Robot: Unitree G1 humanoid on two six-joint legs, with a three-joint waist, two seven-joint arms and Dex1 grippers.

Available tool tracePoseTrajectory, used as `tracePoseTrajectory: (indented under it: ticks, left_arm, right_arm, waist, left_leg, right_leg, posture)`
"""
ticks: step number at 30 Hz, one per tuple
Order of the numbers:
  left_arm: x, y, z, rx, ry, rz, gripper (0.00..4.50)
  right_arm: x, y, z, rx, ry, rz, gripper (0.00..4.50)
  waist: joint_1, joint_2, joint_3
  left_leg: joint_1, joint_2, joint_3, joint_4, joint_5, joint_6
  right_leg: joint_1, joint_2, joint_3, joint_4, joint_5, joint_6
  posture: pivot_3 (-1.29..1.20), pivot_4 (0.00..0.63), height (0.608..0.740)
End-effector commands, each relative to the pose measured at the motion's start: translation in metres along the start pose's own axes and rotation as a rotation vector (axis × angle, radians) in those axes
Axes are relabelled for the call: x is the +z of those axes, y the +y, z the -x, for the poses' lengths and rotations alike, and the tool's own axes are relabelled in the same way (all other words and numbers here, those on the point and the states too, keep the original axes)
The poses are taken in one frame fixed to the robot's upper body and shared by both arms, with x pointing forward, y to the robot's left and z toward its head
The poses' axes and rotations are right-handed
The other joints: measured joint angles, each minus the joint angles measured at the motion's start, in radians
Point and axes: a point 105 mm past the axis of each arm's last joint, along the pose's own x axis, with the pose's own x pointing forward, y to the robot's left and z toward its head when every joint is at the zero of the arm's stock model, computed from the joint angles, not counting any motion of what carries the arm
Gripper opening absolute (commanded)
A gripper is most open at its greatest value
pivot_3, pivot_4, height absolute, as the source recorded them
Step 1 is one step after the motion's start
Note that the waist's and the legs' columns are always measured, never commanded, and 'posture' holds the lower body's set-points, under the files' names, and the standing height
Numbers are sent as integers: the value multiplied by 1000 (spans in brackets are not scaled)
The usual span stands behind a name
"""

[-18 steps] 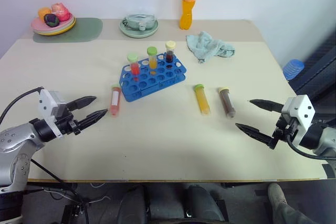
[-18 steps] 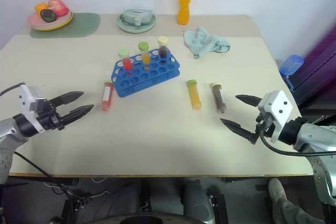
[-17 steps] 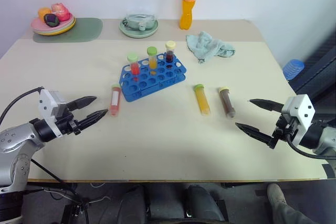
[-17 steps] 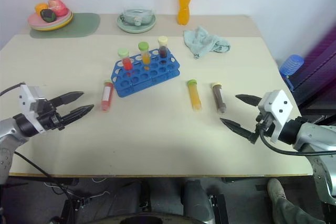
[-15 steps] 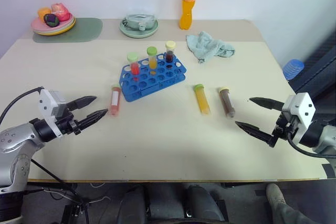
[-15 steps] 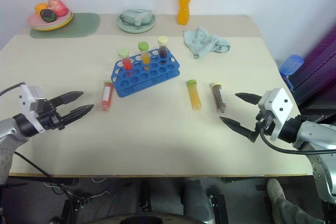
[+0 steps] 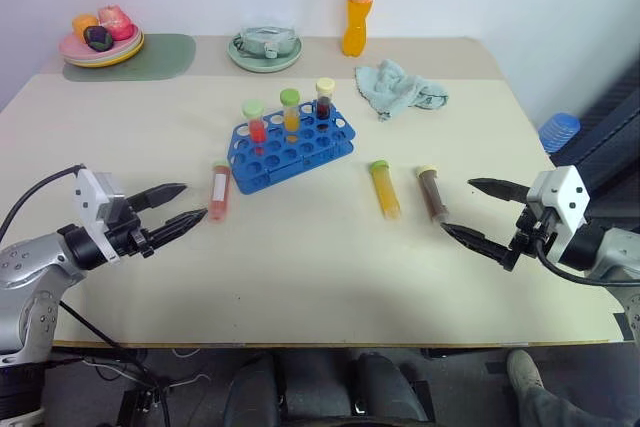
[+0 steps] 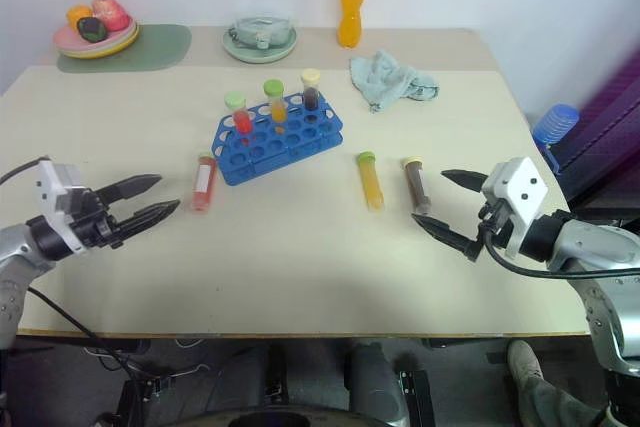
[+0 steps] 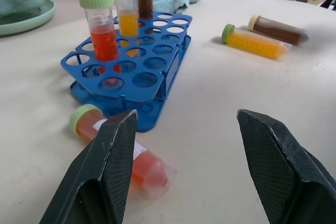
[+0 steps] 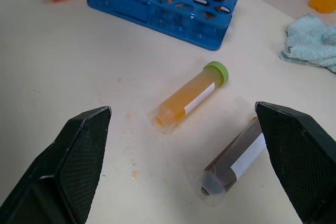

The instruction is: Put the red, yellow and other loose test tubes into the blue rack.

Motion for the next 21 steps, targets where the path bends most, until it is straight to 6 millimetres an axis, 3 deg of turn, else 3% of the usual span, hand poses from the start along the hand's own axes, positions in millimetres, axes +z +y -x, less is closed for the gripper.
tracePoseTrajectory:
  ticks: [1,12,15,18,21]
  left_arm:
    - [4,-4,-2,-28,-18,-31,3081]
    - [-12,-37,-30,-195,2,-88,3081]
    - [-9,-42,-37,-230,-19,-80,3081]
    - [-2,-46,-47,-275,-45,-103,3081]
    - [-1,-48,-54,-302,-51,-121,3081]
  right_arm:
    - [10,-4,1,-30,-16,32,4500]
    - [7,-17,-15,-160,41,3,4500]
    - [5,-34,-23,-234,130,-112,4500]
    - [-5,-55,-32,-285,338,-240,4500]
    - [-2,-60,-39,-259,451,-342,4500]
  waist:
    - [0,0,0]
    - [-3,0,0]
    - [-4,1,1]
    - [-2,2,1]
    - [-1,2,1]
  left_leg:
    - [0,0,0,0,0,0]
    - [0,0,0,0,0,0]
    - [0,0,1,0,0,0]
    - [0,1,1,1,0,0]
    - [-2,1,1,0,0,0]
  right_leg:
    - [0,0,0,0,0,0]
    - [0,0,0,0,0,0]
    - [-1,0,1,1,0,0]
    - [-1,0,1,1,1,-1]
    - [-3,-1,1,0,1,-2]
  posture:
    - [0,150,740]
    - [0,150,740]
    - [0,150,740]
    - [0,150,740]
    - [0,150,740]
